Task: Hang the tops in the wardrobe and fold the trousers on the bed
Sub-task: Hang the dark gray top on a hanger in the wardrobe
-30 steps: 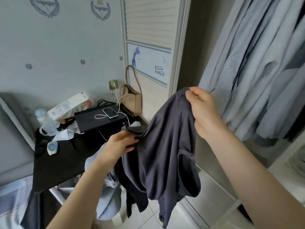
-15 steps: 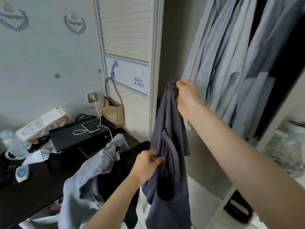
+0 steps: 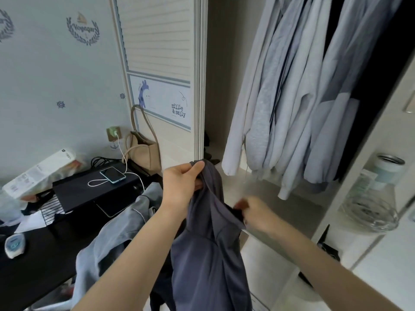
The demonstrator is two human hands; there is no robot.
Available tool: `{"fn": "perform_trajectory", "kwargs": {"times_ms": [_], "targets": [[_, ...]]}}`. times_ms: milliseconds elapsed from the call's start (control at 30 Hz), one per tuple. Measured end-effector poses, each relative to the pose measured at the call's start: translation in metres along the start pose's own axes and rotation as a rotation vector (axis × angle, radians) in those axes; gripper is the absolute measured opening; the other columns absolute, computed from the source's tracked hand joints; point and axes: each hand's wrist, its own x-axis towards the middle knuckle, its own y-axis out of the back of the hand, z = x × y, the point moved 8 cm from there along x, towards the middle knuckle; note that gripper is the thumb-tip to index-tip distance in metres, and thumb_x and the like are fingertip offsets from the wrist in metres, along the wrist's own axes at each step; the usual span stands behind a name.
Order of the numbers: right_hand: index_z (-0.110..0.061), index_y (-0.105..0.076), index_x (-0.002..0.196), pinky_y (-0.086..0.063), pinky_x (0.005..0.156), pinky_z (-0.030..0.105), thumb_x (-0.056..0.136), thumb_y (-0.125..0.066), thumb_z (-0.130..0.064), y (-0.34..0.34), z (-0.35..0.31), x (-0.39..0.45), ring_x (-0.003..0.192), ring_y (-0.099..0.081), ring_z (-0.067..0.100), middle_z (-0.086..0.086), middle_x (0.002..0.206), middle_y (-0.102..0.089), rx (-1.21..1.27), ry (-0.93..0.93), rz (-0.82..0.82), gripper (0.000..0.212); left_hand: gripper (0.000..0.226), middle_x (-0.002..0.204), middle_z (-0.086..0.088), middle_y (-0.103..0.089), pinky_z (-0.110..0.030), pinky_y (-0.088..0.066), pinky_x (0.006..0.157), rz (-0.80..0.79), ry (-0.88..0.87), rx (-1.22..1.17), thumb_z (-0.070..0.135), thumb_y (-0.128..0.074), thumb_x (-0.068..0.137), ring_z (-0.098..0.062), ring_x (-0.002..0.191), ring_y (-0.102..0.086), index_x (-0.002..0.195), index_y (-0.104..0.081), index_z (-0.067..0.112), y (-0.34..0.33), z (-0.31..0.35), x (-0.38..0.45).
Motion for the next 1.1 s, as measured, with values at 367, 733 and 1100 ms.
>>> {"fn": "perform_trajectory", "kwargs": {"times_ms": [367,733,1100], "targets": [[-0.025,-0.025,0.062,-0.032,0.057,0.025,0.090,-0.052,-0.048,-0.094,0.013,-0.057,0.057,-0.036,0.011,-0.004,0.065,-0.033,-0.101,0.016,-0.458,0.045,0.020,0.075,-0.010,-0.069,-0.025,-0.058,0.058,0.045,0.003,-0.083,0.012,-0.065,0.093,-0.024,0.080,-0.072,0.078,-0.069,-0.001,-0.012,0.016,0.000],[-0.008,-0.059,0.106,-0.043,0.073,0.028,0.087,-0.057,-0.033,-0.078,0.002,0.015,0.097,-0.063,0.028,0.011,0.101,-0.065,-0.016,0.045,0.220,0.032,0.039,0.081,-0.010,-0.052,-0.030,-0.060,0.065,0.081,-0.169,-0.105,0.014,-0.065,0.093,-0.026,0.082,-0.066,0.070,-0.055,-0.015,0.010,0.044,0.013],[-0.015,-0.070,0.094,-0.046,0.076,0.023,0.097,-0.049,-0.018,0.066,-0.079,-0.013,0.086,-0.065,0.015,0.005,0.093,-0.070,0.305,0.291,0.156,0.022,0.025,0.088,-0.014,-0.069,-0.025,-0.059,0.073,-0.015,0.057,0.037,0.004,-0.057,0.095,-0.022,0.084,-0.069,0.104,-0.061,-0.019,0.035,-0.014,0.042]]}}
